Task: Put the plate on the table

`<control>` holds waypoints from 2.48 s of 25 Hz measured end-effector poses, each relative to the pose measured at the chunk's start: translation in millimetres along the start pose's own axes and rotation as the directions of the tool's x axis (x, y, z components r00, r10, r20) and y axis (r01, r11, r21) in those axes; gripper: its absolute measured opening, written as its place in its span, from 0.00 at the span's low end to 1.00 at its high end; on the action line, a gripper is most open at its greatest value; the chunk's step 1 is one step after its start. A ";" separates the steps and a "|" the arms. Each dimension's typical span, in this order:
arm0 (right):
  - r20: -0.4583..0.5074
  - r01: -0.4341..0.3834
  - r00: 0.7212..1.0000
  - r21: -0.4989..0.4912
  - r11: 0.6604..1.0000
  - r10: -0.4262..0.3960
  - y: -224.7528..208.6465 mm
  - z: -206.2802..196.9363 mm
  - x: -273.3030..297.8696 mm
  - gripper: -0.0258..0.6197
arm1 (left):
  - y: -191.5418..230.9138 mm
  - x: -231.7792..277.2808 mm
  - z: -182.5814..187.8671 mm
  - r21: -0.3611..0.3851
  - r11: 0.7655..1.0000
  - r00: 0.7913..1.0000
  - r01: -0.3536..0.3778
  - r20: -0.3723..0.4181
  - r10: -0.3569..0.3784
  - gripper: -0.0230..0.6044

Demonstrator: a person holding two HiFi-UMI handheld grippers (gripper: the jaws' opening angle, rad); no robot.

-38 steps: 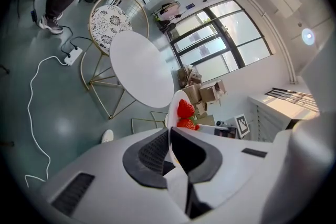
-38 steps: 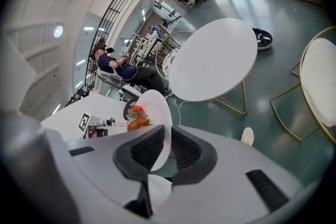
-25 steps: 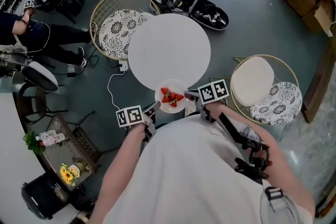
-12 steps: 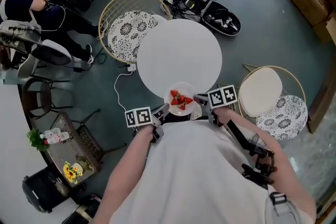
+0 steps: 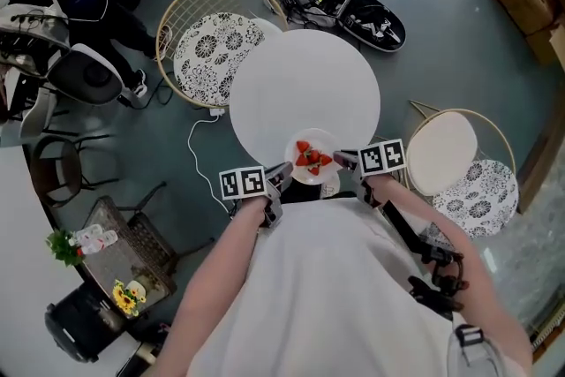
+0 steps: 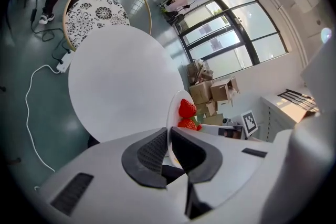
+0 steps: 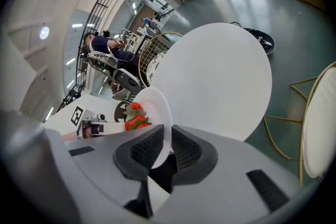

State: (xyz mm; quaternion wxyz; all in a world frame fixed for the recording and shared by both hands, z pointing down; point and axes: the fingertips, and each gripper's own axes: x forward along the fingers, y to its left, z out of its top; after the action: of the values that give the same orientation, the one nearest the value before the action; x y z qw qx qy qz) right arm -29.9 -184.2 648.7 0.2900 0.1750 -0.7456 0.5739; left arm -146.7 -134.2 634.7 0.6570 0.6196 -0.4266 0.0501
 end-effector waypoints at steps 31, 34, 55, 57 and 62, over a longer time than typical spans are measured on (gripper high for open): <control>-0.046 0.126 0.991 -0.007 0.992 -0.127 -35.9 83.2 83.3 0.08 | 76.5 47.7 94.8 0.119 0.988 0.980 -0.102 -0.157 0.121 0.06; -0.027 0.133 0.991 -0.006 0.991 -0.133 -37.6 99.7 88.3 0.08 | 79.2 52.9 113.5 0.139 0.983 0.980 -0.118 -0.142 0.137 0.06; 0.009 0.274 0.962 -0.043 0.961 -0.274 -63.1 175.3 114.7 0.09 | 95.6 90.8 188.6 0.148 0.962 0.959 -0.228 -0.137 0.248 0.08; -0.002 0.290 0.957 -0.065 0.955 -0.291 -64.3 175.3 116.2 0.10 | 96.5 90.9 187.5 0.167 0.958 0.955 -0.234 -0.145 0.259 0.08; -0.016 0.324 0.944 -0.127 0.937 -0.329 -66.2 178.4 118.2 0.10 | 97.6 92.0 188.8 0.228 0.940 0.946 -0.253 -0.146 0.290 0.09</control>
State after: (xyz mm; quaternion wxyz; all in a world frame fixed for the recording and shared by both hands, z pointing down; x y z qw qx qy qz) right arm -123.0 -365.0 742.7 0.4050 0.2675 -0.7347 0.4740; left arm -240.8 -316.3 742.4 0.6113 0.6124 -0.4403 0.2394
